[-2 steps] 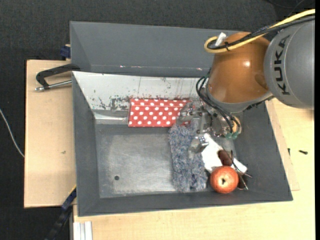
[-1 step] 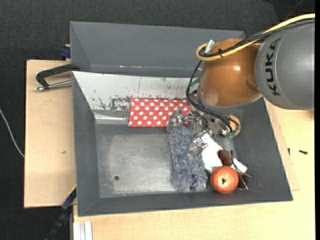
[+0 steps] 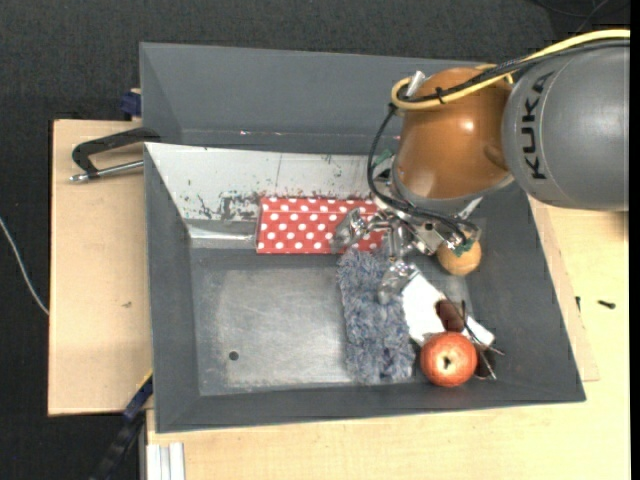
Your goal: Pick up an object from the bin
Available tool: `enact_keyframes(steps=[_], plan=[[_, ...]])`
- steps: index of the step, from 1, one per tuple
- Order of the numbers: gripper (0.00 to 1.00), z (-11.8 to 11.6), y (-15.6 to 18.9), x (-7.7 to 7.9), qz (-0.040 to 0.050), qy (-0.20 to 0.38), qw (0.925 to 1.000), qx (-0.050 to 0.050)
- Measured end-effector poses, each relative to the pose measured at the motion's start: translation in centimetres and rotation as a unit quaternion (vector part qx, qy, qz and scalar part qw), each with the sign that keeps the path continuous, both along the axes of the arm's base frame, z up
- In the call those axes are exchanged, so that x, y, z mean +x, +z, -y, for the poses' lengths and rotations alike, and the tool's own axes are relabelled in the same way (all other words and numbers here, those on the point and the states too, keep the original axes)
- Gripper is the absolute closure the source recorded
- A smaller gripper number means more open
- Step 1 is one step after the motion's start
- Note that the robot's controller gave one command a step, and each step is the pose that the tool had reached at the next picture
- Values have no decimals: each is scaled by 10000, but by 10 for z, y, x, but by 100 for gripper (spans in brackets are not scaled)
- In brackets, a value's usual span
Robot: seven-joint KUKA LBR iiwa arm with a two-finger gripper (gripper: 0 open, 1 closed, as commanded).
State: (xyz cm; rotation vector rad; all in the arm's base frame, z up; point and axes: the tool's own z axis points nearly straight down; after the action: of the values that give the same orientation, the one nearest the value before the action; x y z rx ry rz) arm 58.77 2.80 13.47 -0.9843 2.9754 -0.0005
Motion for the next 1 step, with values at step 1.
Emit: enact_keyframes(steps=[1], plan=[[0, -1, -49, -10, -4, 1820, 9833, -25]])
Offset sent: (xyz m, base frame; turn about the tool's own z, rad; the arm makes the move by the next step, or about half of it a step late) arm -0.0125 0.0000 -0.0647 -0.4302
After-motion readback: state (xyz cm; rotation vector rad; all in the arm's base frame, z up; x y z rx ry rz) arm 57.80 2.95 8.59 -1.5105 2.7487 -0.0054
